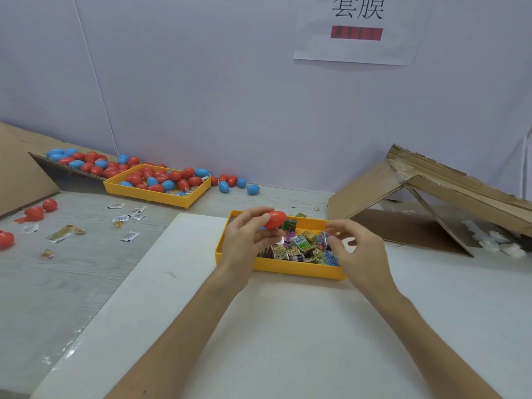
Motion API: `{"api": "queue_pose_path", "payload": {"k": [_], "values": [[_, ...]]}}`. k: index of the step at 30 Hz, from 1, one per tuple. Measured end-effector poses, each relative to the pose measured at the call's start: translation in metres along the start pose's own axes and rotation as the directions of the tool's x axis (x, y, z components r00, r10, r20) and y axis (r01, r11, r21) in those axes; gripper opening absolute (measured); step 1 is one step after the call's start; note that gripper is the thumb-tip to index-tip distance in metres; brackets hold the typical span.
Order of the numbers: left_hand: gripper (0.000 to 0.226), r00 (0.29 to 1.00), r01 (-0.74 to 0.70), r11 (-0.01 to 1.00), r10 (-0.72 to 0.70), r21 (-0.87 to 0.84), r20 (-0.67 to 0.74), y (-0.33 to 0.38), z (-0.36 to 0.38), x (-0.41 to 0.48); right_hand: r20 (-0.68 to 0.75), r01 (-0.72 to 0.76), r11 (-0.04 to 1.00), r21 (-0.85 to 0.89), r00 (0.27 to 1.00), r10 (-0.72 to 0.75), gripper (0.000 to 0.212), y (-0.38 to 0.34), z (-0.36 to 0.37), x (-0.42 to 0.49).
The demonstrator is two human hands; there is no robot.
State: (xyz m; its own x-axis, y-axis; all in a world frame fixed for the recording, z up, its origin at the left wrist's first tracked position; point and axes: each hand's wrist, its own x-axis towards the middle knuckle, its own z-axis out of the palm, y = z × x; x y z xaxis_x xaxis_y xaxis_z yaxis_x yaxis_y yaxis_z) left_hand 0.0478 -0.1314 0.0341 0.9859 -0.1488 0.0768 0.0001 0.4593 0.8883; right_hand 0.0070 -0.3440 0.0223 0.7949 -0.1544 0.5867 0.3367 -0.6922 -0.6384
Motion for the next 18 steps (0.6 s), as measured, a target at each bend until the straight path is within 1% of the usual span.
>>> {"api": "queue_pose_path", "payload": {"k": [3,7,9,11,18], "values": [[0.016,1.0,-0.003,1.0,0.003,0.013,-0.002,0.0,0.001,0.0,0.095,0.057,0.991,-0.123,0.994,-0.045,0.024,0.003,0.005,-0.001],[0.015,1.0,-0.002,0.999,0.003,0.038,-0.016,-0.002,0.002,0.0,0.186,0.081,0.946,-0.313,0.982,-0.023,0.021,0.004,0.008,-0.001],[0.015,1.0,-0.003,0.999,0.005,0.043,-0.028,-0.002,0.002,0.0,0.216,0.087,0.922,-0.378,0.976,-0.003,0.021,0.005,0.009,-0.002],[0.015,0.999,-0.005,0.998,0.007,0.056,-0.035,-0.002,0.002,0.0,0.222,0.087,0.906,-0.414,0.975,0.008,0.022,0.005,0.01,-0.001],[0.015,0.999,0.0,0.997,0.004,0.083,-0.04,-0.003,0.003,0.0,0.247,0.058,0.913,-0.405,0.968,0.048,0.028,0.007,0.014,-0.002]]}}
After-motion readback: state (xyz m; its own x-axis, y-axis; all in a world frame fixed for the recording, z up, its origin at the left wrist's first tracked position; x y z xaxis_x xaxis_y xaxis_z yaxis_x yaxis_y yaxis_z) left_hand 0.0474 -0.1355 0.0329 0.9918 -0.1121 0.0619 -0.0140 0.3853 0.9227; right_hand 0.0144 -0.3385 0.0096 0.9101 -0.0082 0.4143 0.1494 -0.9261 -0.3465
